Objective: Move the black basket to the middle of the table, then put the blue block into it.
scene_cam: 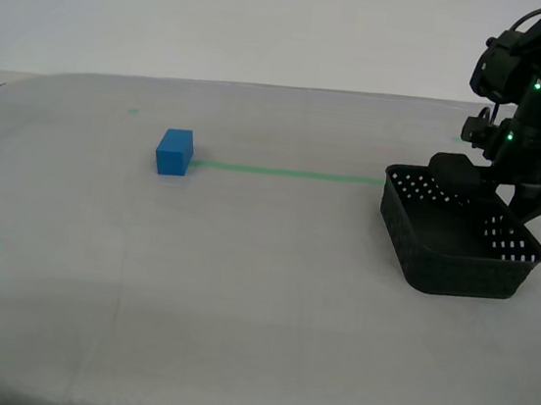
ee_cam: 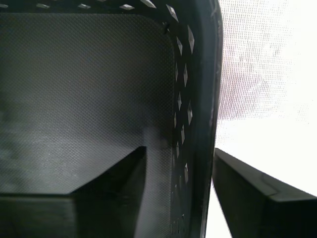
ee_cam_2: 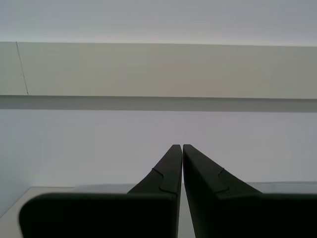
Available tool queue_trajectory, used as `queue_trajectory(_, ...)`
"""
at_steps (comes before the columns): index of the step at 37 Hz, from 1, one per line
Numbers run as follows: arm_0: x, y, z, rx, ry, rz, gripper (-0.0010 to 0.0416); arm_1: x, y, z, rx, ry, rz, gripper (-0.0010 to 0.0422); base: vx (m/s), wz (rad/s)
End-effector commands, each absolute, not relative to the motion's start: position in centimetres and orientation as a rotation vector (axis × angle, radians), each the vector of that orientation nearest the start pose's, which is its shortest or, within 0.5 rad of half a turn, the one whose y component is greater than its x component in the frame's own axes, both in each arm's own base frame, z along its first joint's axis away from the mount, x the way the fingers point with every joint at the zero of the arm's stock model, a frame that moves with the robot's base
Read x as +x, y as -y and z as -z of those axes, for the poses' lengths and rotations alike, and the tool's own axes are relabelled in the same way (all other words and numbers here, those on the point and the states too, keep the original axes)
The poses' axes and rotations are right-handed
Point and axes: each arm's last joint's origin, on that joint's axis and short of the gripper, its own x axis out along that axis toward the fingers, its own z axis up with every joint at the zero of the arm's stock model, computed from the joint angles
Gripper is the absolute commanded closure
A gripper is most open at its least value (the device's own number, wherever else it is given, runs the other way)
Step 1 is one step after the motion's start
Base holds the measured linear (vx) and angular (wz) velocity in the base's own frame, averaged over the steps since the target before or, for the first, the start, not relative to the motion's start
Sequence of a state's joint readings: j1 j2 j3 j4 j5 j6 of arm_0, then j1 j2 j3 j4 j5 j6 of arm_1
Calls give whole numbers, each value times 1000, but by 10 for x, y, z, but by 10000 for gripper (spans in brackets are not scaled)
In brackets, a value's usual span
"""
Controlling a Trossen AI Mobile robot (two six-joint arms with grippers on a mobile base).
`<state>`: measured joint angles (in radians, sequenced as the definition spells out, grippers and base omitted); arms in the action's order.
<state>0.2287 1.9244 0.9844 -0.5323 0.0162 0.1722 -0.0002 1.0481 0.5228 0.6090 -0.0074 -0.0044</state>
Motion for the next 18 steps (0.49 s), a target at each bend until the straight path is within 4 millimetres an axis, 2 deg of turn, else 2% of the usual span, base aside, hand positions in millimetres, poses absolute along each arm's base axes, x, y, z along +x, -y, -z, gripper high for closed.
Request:
queue_trajectory(1,306,-71,-92,-39,-1470,-42,287,227,0,-270,-3,90,-6,412,0,0)
queue_trajectory(14,306,-71,-93,-41,-1465,-45,411,227,0,-270,-3,90,-6,412,0,0)
queue_trajectory(18,307,-72,-94,-41,-1462,-47,404,227,0,-270,-3,90,-6,412,0,0)
